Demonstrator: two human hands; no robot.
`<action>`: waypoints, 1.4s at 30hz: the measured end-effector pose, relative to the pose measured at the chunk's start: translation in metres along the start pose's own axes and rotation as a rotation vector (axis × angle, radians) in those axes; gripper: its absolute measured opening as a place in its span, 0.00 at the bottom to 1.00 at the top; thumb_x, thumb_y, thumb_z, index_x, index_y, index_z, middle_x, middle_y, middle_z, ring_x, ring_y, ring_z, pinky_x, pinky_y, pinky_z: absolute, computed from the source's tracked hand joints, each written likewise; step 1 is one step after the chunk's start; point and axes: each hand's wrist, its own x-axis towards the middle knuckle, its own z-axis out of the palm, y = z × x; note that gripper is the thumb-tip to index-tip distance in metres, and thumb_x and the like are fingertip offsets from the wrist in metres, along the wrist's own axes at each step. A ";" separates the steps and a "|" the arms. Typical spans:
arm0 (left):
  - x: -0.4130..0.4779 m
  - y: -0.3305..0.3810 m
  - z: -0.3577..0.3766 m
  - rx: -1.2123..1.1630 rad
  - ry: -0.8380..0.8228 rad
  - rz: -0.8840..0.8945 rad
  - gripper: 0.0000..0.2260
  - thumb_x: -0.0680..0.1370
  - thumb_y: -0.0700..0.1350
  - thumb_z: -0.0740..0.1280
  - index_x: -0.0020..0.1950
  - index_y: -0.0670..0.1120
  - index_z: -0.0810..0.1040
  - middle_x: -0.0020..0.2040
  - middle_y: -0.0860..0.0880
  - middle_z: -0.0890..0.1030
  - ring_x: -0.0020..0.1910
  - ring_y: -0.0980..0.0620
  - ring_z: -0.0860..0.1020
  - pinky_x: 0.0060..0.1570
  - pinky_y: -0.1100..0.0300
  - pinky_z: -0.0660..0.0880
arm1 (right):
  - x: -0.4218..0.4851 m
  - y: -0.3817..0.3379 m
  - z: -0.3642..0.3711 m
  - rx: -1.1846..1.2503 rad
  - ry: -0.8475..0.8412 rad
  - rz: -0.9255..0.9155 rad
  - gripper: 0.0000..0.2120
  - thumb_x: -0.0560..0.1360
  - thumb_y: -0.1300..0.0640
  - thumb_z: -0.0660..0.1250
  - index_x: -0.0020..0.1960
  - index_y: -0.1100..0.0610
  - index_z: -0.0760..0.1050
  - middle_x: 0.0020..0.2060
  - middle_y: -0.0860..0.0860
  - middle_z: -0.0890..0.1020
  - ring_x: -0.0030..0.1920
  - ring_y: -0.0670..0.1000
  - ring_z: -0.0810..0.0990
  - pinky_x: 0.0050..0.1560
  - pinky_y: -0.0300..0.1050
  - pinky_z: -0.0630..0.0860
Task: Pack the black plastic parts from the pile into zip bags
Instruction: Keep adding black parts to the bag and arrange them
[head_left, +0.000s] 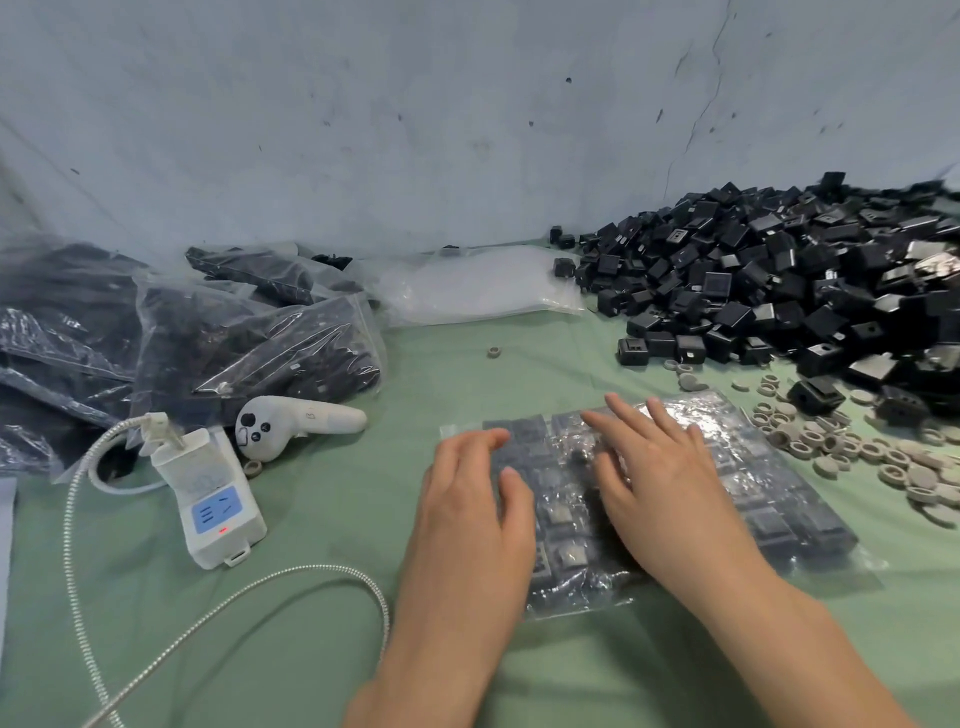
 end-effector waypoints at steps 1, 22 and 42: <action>0.002 0.003 0.004 0.005 -0.018 0.034 0.14 0.81 0.45 0.60 0.66 0.50 0.74 0.63 0.57 0.72 0.64 0.60 0.70 0.65 0.70 0.62 | 0.003 0.001 0.000 -0.017 0.001 0.004 0.23 0.83 0.49 0.50 0.78 0.44 0.59 0.80 0.44 0.54 0.81 0.51 0.46 0.79 0.54 0.41; 0.030 -0.012 0.055 0.474 -0.459 0.090 0.28 0.80 0.62 0.37 0.80 0.57 0.40 0.79 0.61 0.36 0.72 0.62 0.29 0.75 0.54 0.31 | 0.035 0.028 0.018 -0.249 -0.172 0.084 0.33 0.77 0.36 0.35 0.80 0.45 0.39 0.81 0.48 0.41 0.80 0.56 0.38 0.76 0.62 0.35; 0.087 0.049 0.076 0.084 -0.284 0.222 0.25 0.77 0.66 0.54 0.74 0.65 0.58 0.73 0.67 0.60 0.71 0.68 0.59 0.71 0.55 0.65 | 0.053 0.097 -0.060 1.811 0.365 0.704 0.11 0.82 0.57 0.60 0.60 0.51 0.78 0.54 0.51 0.84 0.55 0.52 0.83 0.56 0.50 0.79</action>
